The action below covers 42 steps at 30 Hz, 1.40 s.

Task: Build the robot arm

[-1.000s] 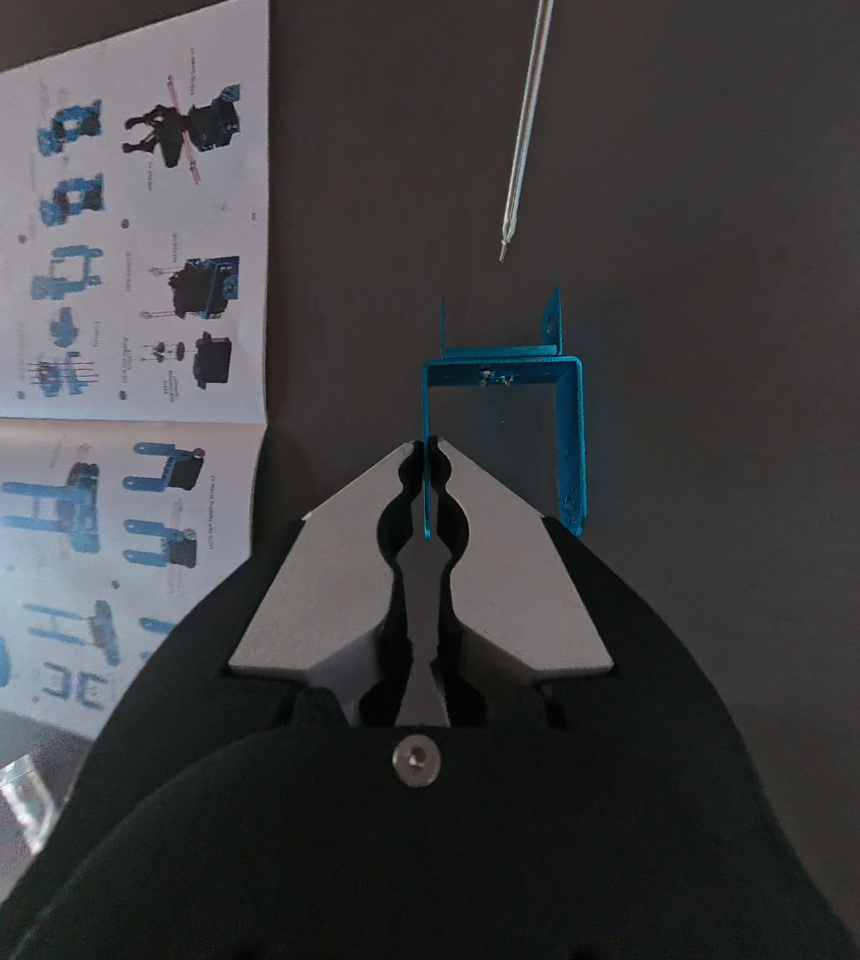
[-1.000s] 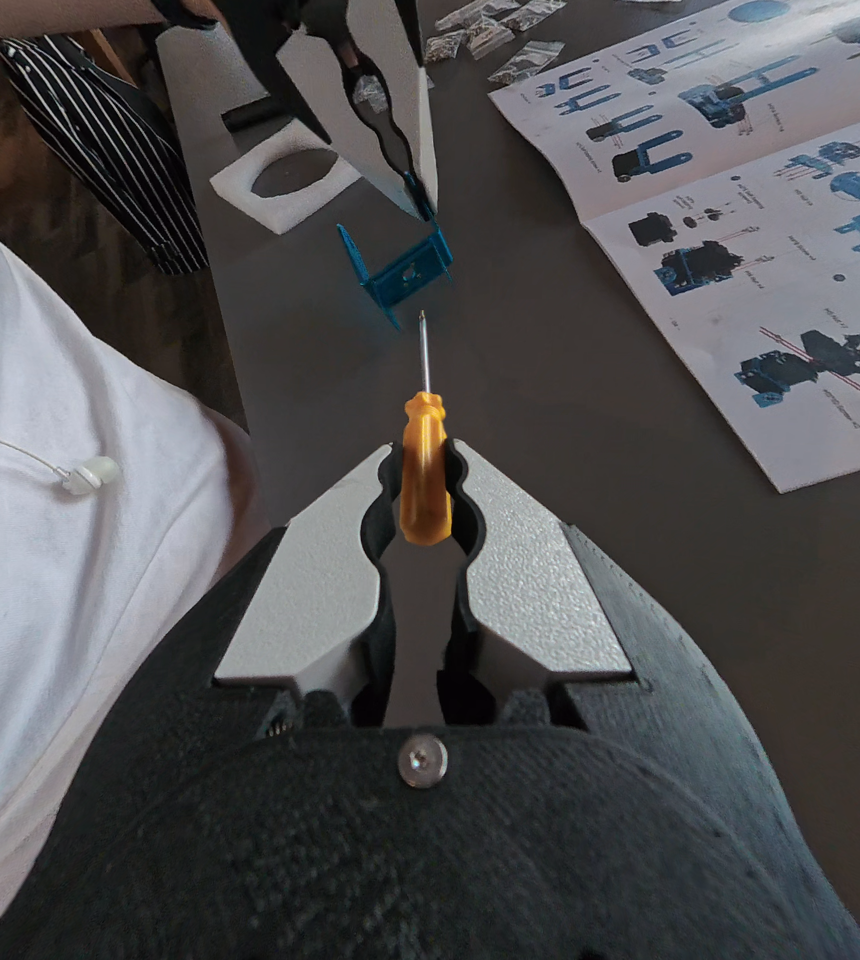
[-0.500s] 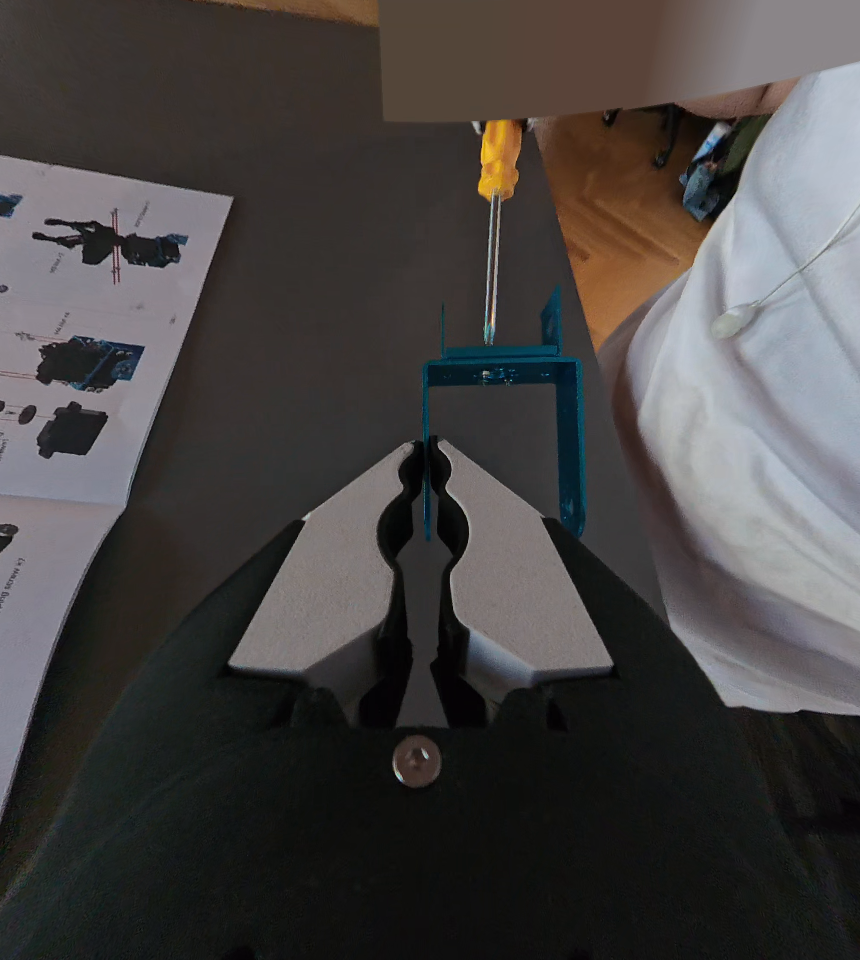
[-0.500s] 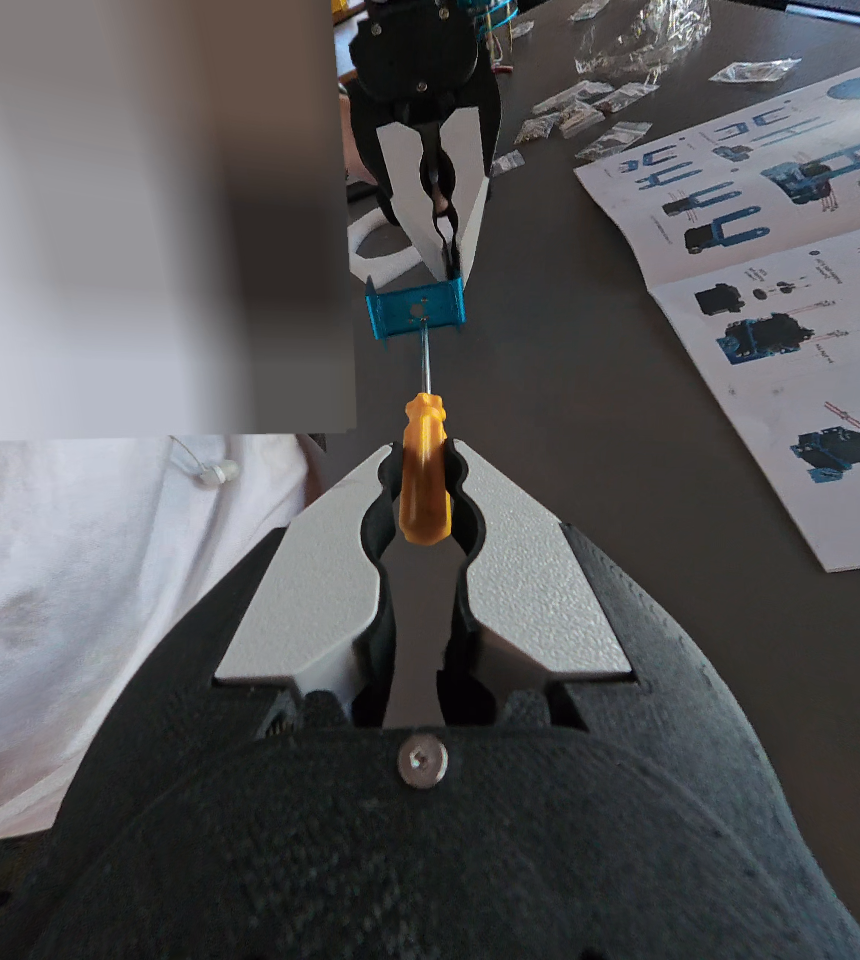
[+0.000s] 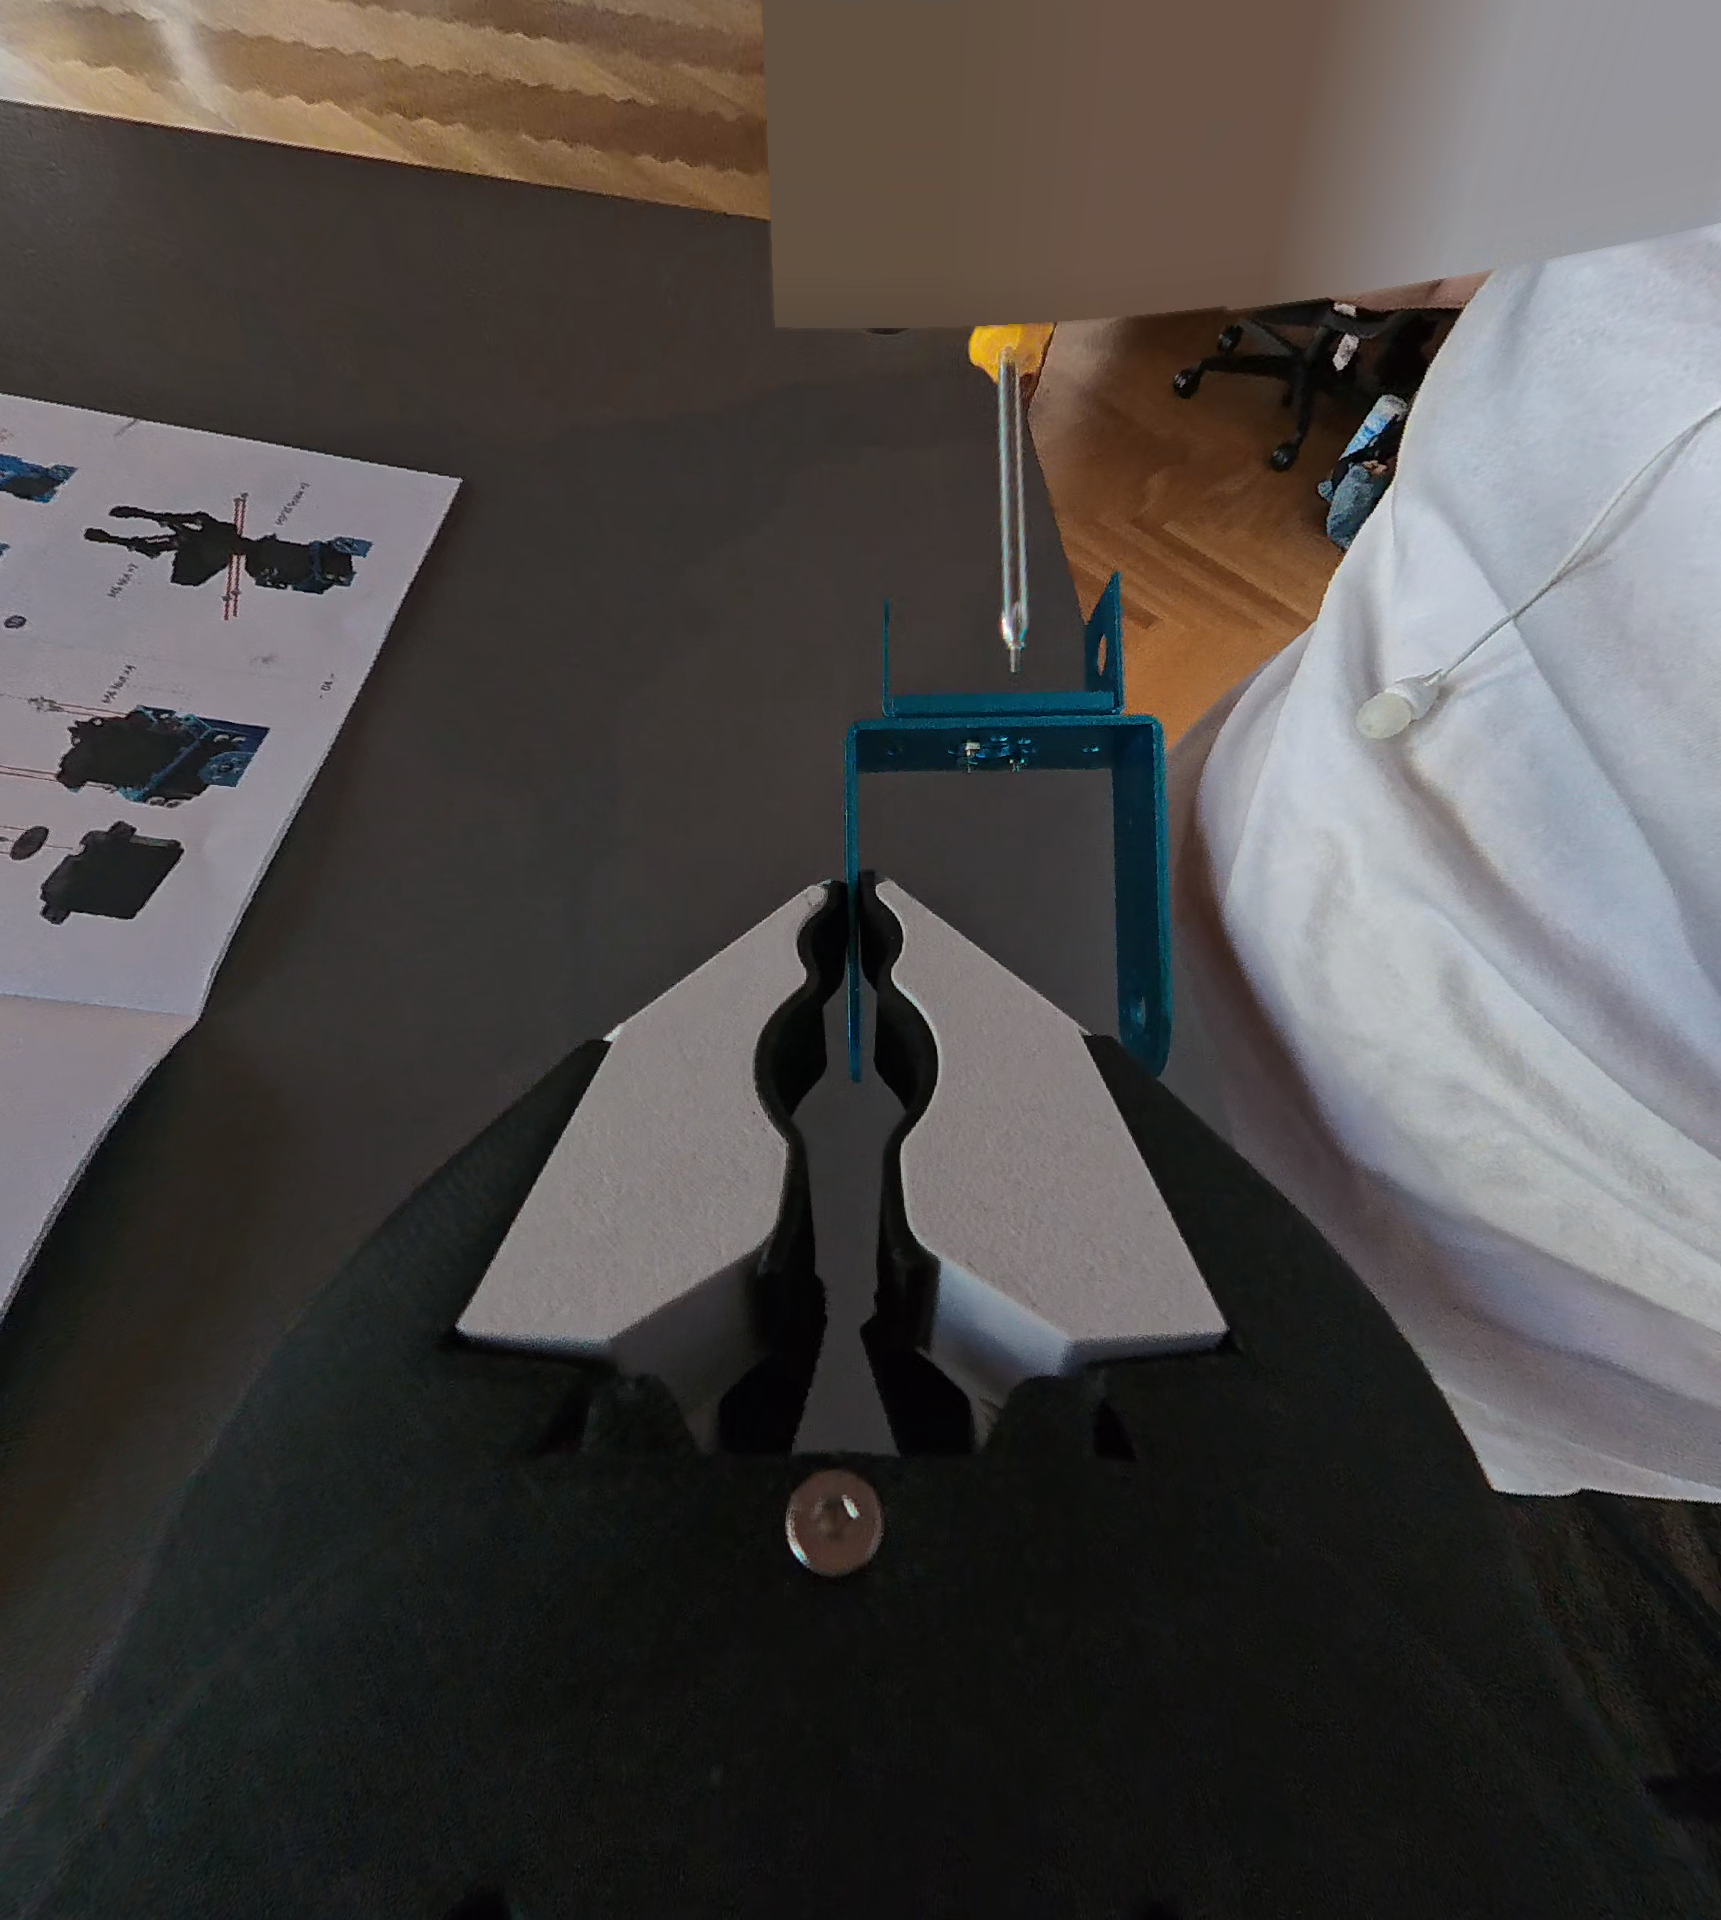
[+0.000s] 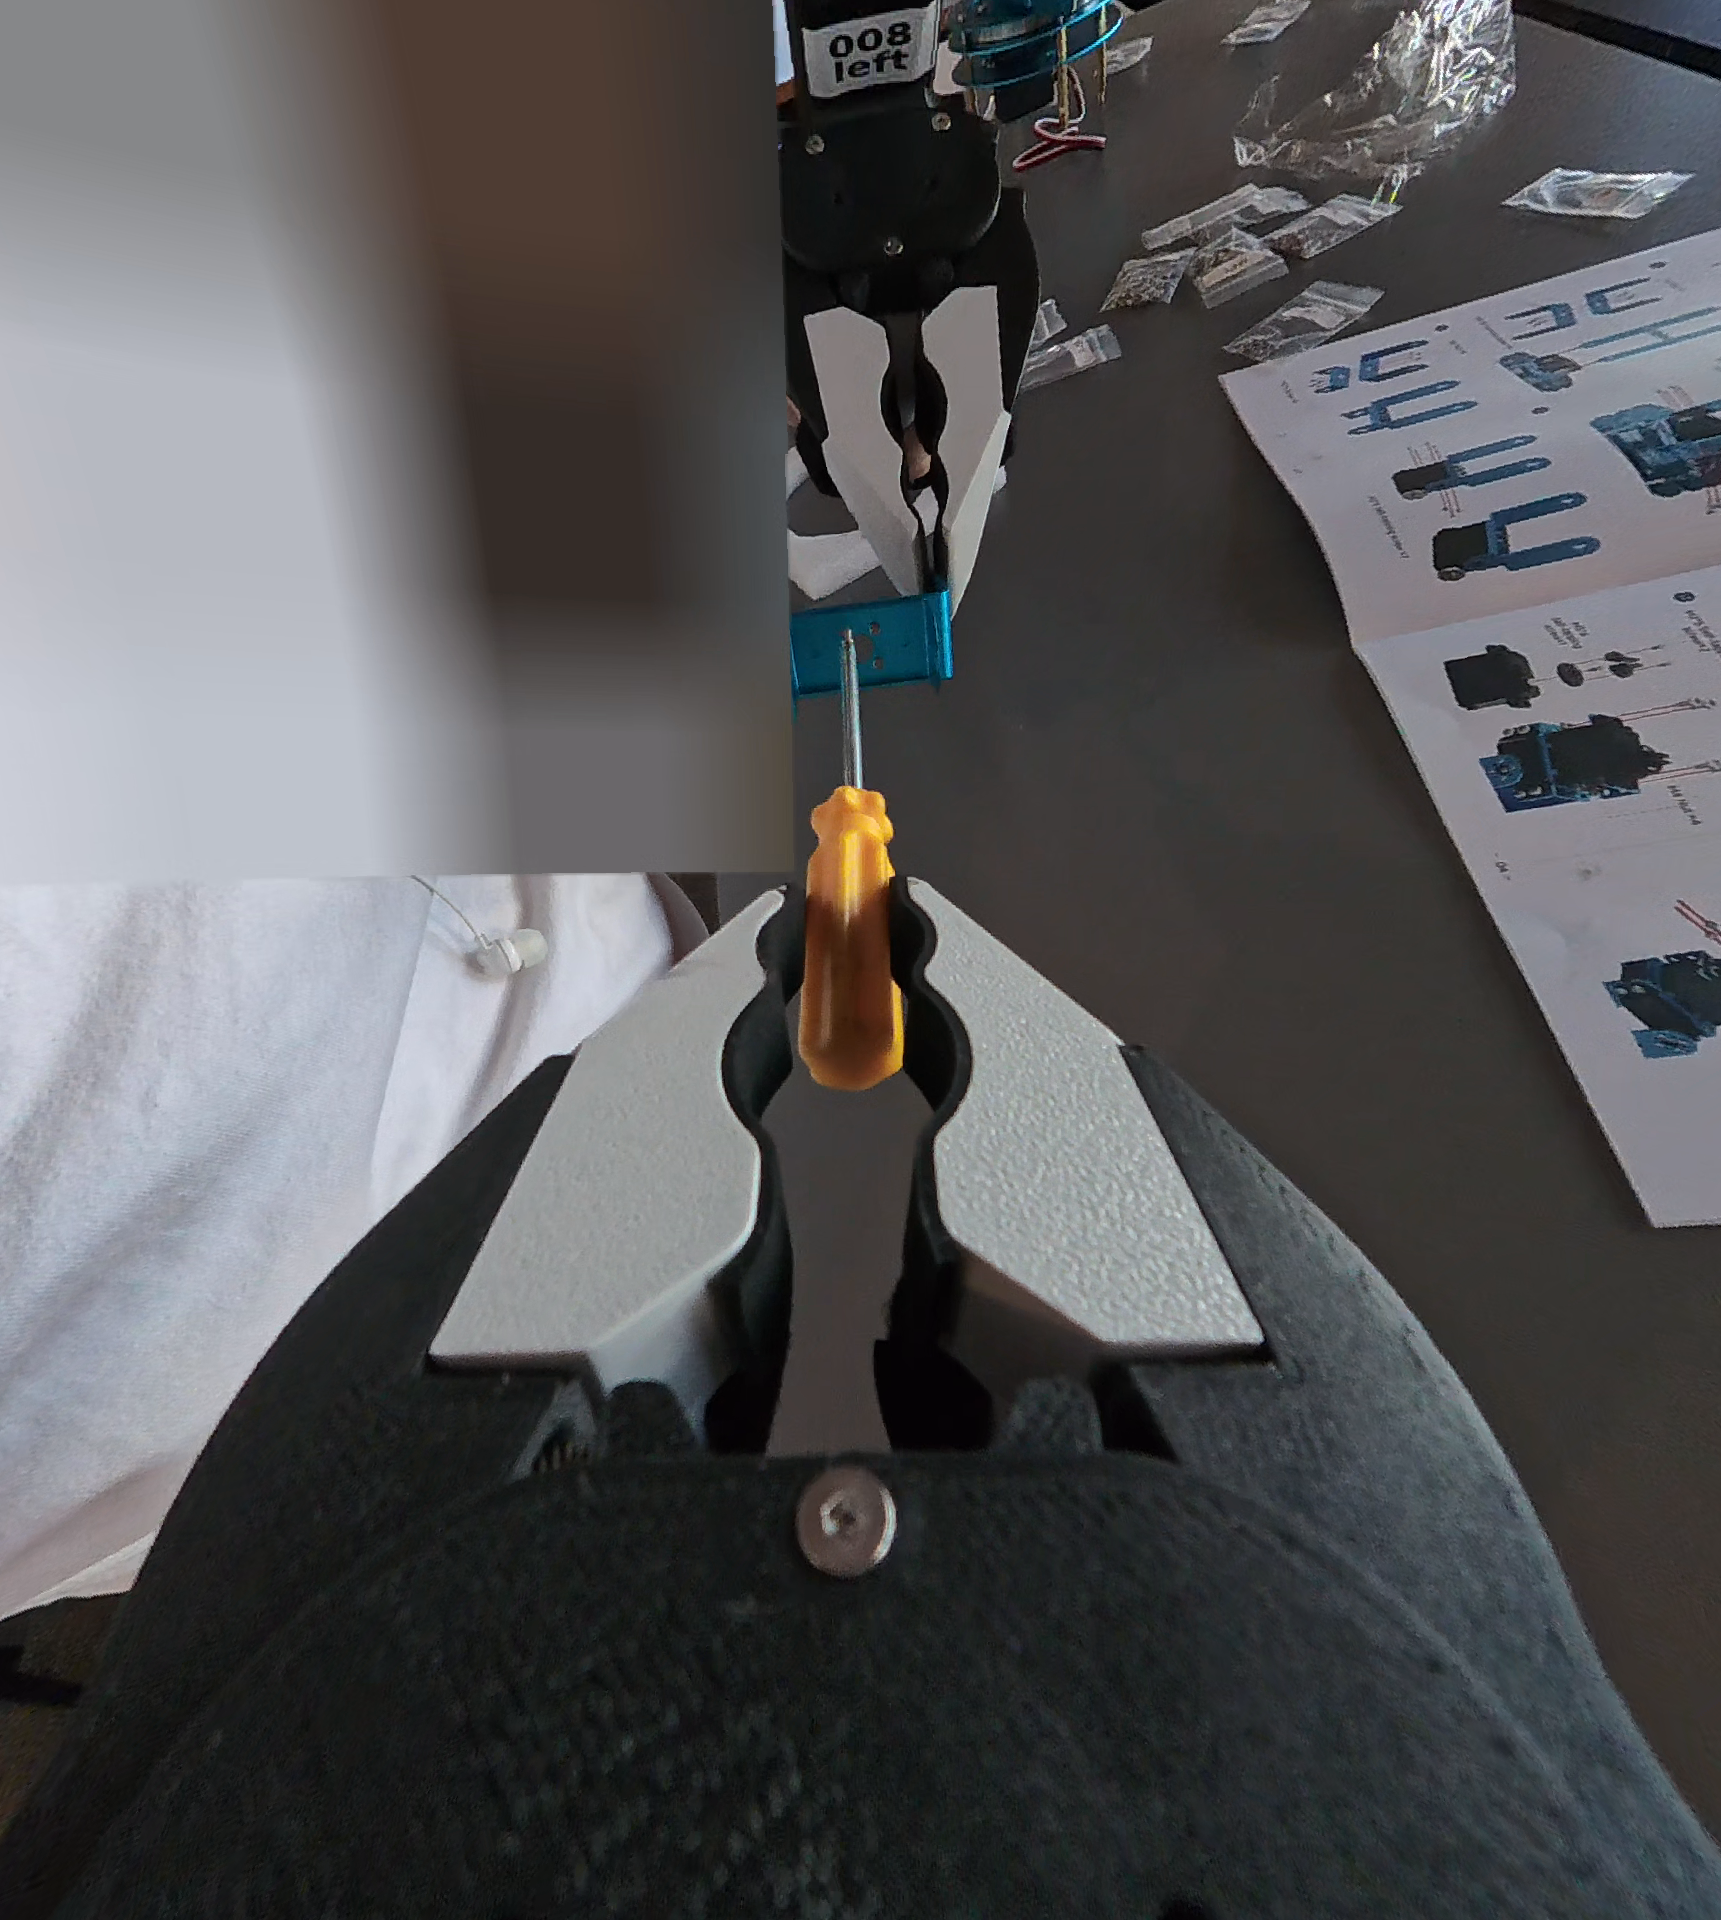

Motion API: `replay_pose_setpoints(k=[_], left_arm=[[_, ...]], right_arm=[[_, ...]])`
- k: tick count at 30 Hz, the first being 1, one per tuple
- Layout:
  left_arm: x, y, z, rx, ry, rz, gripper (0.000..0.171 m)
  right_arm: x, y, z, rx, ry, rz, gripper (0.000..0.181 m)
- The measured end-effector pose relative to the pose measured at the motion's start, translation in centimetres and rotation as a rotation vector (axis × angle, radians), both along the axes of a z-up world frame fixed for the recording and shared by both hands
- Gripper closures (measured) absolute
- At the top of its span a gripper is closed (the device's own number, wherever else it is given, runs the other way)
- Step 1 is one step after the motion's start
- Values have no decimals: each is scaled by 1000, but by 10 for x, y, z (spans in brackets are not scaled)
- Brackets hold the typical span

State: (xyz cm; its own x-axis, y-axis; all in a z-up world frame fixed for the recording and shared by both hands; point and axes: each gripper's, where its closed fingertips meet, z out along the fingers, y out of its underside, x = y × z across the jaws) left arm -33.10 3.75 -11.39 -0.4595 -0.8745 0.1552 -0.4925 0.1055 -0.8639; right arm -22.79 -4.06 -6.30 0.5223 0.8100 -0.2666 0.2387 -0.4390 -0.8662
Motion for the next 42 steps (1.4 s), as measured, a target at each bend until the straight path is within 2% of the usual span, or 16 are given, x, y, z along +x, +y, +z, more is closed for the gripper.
replay_pose_setpoints(k=[42], left_arm=[[3,-16,-8,15,58,-57,171]], right_arm=[[-5,-12,-10,-19,-37,35,167]])
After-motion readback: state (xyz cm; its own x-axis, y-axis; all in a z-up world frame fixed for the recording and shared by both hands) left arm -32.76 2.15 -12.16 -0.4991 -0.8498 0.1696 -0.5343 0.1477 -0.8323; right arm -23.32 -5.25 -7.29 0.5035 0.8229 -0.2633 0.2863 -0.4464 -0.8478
